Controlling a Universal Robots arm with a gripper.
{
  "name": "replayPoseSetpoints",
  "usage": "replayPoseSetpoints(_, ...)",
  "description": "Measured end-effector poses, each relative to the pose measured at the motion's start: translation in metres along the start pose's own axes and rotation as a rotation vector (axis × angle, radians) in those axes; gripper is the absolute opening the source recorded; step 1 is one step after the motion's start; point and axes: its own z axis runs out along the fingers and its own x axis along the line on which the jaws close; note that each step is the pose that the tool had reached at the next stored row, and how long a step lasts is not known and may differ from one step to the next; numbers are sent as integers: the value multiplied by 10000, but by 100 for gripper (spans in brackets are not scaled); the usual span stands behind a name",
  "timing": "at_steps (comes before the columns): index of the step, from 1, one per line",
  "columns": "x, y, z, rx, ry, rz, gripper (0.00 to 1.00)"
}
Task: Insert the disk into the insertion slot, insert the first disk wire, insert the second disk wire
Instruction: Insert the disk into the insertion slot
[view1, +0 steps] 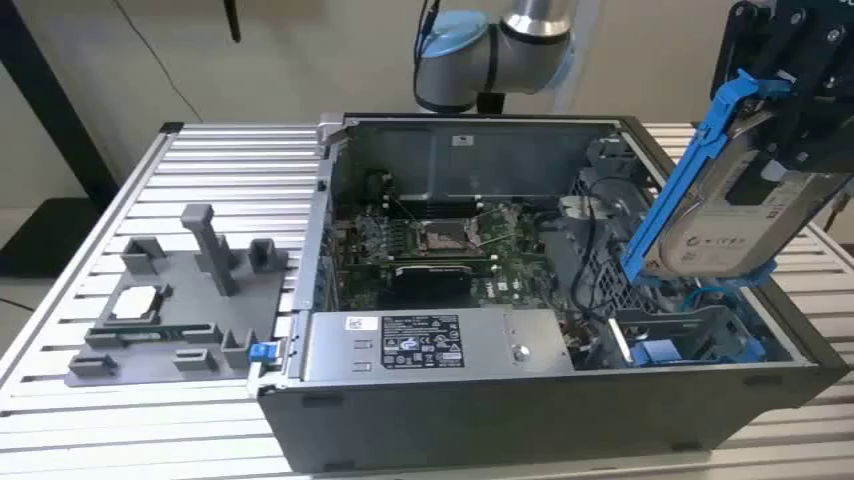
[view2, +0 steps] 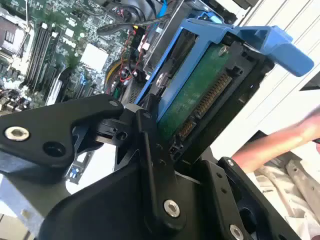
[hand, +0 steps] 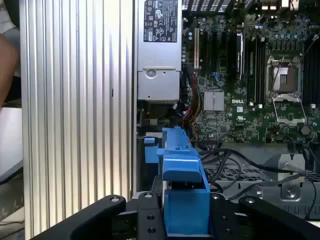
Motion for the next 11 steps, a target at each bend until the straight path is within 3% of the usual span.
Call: replayPoseSetpoints(11, 0, 0, 12, 6, 6, 1, 0)
